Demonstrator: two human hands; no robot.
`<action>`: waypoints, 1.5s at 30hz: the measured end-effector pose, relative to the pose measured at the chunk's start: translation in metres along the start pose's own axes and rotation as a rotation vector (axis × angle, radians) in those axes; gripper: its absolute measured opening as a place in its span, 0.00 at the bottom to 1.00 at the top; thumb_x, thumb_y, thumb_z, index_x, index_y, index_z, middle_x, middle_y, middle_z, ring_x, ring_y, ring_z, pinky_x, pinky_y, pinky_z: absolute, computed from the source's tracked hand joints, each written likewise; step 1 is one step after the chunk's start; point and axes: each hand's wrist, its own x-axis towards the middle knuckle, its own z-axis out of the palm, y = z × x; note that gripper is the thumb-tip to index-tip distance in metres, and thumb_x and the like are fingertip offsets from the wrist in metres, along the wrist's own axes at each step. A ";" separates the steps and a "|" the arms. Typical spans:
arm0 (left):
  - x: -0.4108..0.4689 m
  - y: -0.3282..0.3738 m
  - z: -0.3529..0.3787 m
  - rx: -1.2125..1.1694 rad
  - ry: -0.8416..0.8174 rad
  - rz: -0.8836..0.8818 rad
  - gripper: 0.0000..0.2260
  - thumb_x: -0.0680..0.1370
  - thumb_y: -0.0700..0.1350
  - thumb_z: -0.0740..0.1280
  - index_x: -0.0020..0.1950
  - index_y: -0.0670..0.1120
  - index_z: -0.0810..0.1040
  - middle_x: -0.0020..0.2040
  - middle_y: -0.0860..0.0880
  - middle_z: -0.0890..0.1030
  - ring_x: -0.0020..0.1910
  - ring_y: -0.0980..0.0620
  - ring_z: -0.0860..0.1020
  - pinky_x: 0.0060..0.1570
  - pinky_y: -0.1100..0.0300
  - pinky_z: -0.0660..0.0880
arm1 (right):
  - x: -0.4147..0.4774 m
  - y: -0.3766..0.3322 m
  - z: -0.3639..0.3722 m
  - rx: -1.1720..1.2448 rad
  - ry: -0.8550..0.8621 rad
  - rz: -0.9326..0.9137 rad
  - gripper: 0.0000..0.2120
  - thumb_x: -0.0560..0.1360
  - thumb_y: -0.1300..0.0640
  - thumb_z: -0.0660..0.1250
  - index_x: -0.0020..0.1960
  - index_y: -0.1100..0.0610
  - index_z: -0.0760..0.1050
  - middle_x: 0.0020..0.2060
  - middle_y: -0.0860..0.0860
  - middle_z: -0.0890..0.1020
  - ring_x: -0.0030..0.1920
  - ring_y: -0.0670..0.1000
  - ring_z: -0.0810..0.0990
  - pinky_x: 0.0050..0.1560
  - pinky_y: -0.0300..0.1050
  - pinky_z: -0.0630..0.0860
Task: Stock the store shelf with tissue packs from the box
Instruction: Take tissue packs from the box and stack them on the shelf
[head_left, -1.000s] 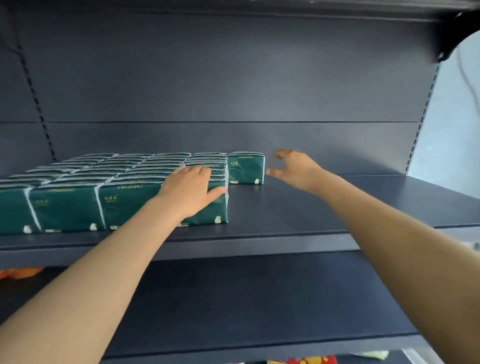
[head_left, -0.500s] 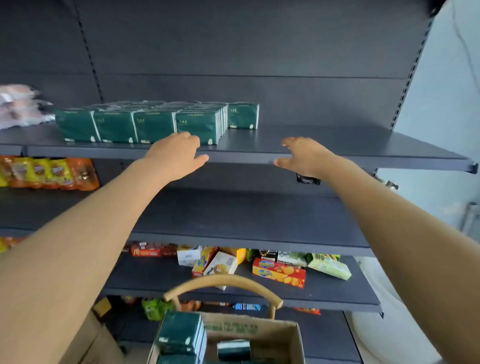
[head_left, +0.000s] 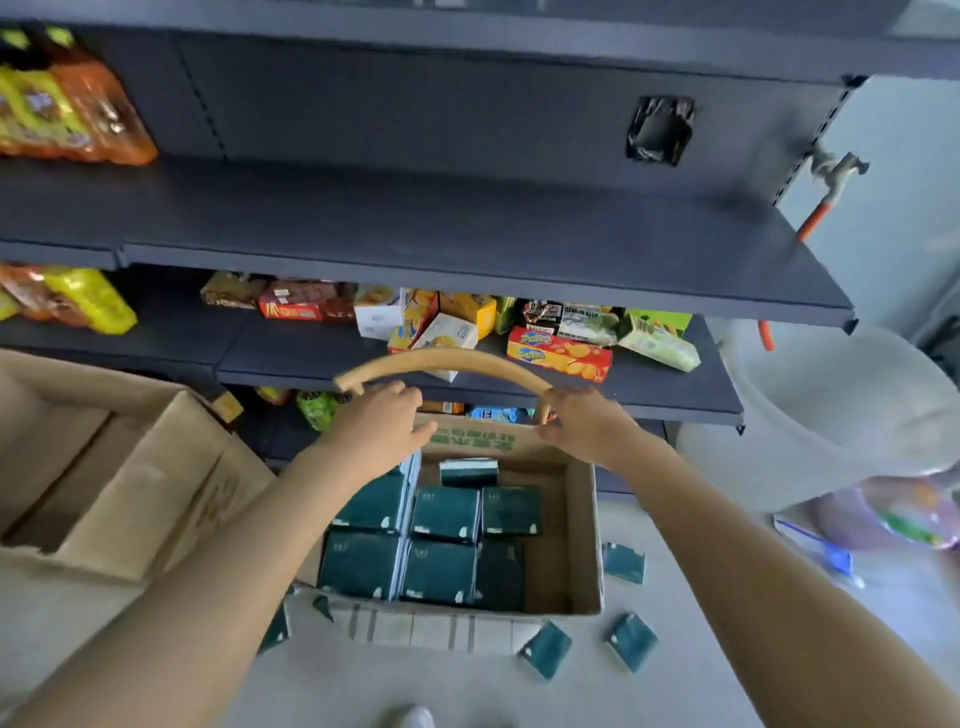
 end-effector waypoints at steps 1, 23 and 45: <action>0.002 -0.004 0.019 -0.012 -0.040 0.000 0.19 0.81 0.55 0.55 0.65 0.44 0.70 0.63 0.48 0.73 0.60 0.48 0.72 0.51 0.55 0.71 | 0.004 0.001 0.021 0.011 -0.044 0.020 0.23 0.78 0.46 0.60 0.69 0.56 0.65 0.64 0.55 0.74 0.63 0.56 0.71 0.59 0.52 0.70; 0.122 -0.030 0.287 0.107 -0.433 0.061 0.36 0.76 0.55 0.66 0.75 0.38 0.55 0.71 0.42 0.65 0.68 0.45 0.66 0.61 0.55 0.69 | 0.096 0.039 0.277 0.457 -0.329 0.532 0.22 0.80 0.50 0.58 0.70 0.60 0.64 0.55 0.55 0.77 0.52 0.52 0.77 0.50 0.46 0.75; 0.124 -0.028 0.291 -0.660 -0.383 -0.257 0.25 0.71 0.45 0.74 0.65 0.50 0.68 0.59 0.56 0.70 0.58 0.53 0.71 0.48 0.62 0.64 | 0.141 0.055 0.325 0.950 -0.167 0.891 0.26 0.69 0.52 0.75 0.61 0.60 0.71 0.53 0.55 0.80 0.52 0.56 0.81 0.45 0.43 0.74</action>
